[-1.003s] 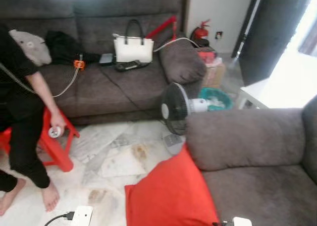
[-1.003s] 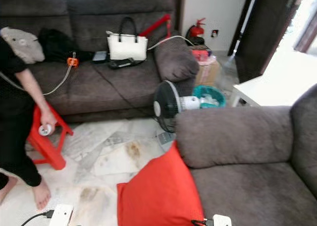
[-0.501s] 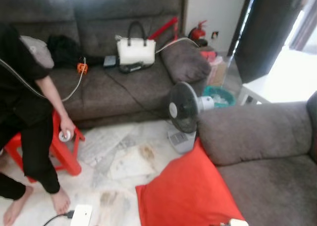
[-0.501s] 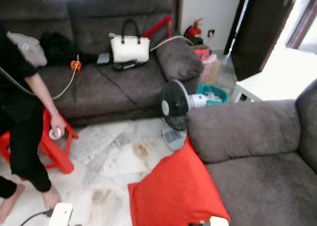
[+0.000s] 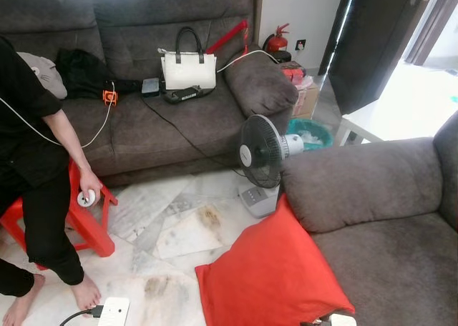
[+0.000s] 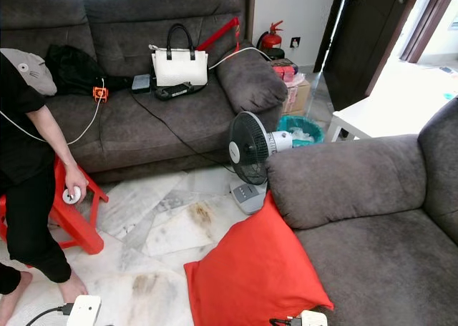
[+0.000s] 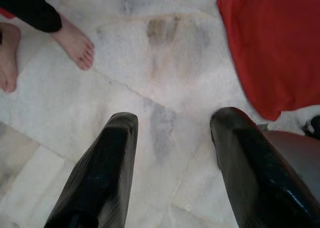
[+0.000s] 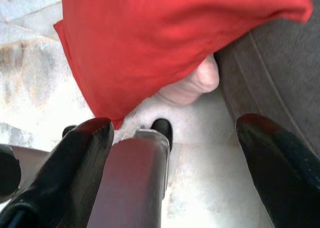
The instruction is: Move the pillow to the sofa from floor
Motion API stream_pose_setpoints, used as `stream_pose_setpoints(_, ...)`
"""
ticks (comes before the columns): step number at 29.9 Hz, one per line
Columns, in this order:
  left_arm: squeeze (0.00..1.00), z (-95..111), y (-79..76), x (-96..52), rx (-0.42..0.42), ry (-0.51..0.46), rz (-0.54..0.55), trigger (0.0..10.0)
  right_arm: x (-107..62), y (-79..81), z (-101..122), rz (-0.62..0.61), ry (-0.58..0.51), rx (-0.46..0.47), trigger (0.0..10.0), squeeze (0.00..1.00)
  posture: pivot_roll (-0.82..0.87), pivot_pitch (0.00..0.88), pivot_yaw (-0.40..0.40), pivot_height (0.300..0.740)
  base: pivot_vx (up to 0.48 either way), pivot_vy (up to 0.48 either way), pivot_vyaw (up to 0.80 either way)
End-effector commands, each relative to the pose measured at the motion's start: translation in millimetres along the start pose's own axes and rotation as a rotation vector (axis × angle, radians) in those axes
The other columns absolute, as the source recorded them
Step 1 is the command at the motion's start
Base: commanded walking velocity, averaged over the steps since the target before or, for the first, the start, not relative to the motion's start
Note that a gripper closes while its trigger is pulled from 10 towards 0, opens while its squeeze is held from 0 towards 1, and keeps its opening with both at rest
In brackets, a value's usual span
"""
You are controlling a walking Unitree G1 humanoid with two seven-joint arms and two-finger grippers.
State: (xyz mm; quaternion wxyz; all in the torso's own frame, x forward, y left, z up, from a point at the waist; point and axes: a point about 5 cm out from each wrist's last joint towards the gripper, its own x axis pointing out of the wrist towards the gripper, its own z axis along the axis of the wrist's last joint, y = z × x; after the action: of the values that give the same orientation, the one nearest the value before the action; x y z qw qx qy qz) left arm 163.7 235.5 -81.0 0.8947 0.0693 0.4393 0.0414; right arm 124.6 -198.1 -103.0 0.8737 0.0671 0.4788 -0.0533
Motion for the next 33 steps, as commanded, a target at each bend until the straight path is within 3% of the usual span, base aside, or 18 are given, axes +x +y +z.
stream_pose_setpoints(1,0.0,0,-0.1,-1.1,-0.047,-0.037,0.02,10.0,-0.7,-3.0,4,-0.02,-0.051,0.035,10.0,0.0,0.08,0.0,0.002,0.74,0.0,0.0,0.0)
stream_pose_setpoints(6,0.0,7,1.7,-2.0,-0.038,-0.117,0.05,10.0,-1.7,-4.3,9,-0.043,-0.124,0.084,10.0,0.0,0.07,0.0,0.004,0.74,0.0,0.0,0.0)
stream_pose_setpoints(8,0.0,67,3.9,3.4,-0.077,-0.357,0.025,10.0,-2.7,-5.5,11,-0.056,-0.164,0.14,10.0,0.0,0.08,0.0,0.004,0.74,0.0,0.0,0.0)
stream_pose_setpoints(10,0.0,118,7.8,-10.6,0.199,-0.702,0.142,10.0,-3.5,-6.4,12,-0.066,-0.195,0.167,10.0,0.0,0.08,0.0,0.003,0.74,0.0,0.0,0.0)
stream_pose_setpoints(11,0.0,127,5.9,-16.0,0.289,-0.792,0.173,10.0,-3.9,-6.8,14,-0.069,-0.211,0.17,10.0,0.0,0.08,0.0,0.003,0.74,0.0,0.0,0.0)
stream_pose_setpoints(12,0.0,146,5.0,-24.7,0.301,-0.923,0.172,10.0,-4.7,-7.4,15,-0.075,-0.237,0.178,10.0,0.0,0.08,0.0,0.002,0.74,0.0,0.0,0.0)
stream_pose_setpoints(13,0.0,146,5.0,-24.7,0.301,-0.923,0.172,10.0,-4.7,-7.4,15,-0.075,-0.237,0.178,10.0,0.0,0.08,0.0,0.002,0.74,0.0,0.0,0.0)
stream_pose_setpoints(16,0.0,144,8.5,-8.2,0.047,-0.707,0.069,10.0,-5.8,-8.2,17,-0.082,-0.273,0.2,10.0,0.0,0.07,0.0,0.004,0.74,0.0,0.0,0.0)
stream_pose_setpoints(18,0.0,156,6.0,-10.6,0.055,-0.746,0.063,10.0,-4.2,-7.9,87,-0.081,-0.538,0.129,10.0,0.0,0.07,0.0,0.006,0.74,0.0,0.0,0.0)
stream_pose_setpoints(20,0.0,170,0.5,-18.1,0.084,-0.843,0.067,10.0,-13.6,-5.5,137,-0.064,-0.746,0.089,10.0,0.0,0.07,0.0,0.005,0.74,0.0,0.0,0.0)
stream_pose_setpoints(28,0.0,194,-1.5,-42.7,0.075,-1.051,0.062,10.0,-29.4,-4.3,148,-0.059,-0.901,0.079,10.0,0.0,0.09,0.0,0.009,0.74,0.0,0.0,0.0)
stream_pose_setpoints(33,0.0,199,-2.8,-55.4,0.09,-1.106,0.04,10.0,-39.0,-5.9,150,-0.072,-0.96,0.085,10.0,0.0,0.09,0.0,0.013,0.74,0.0,0.0,0.0)
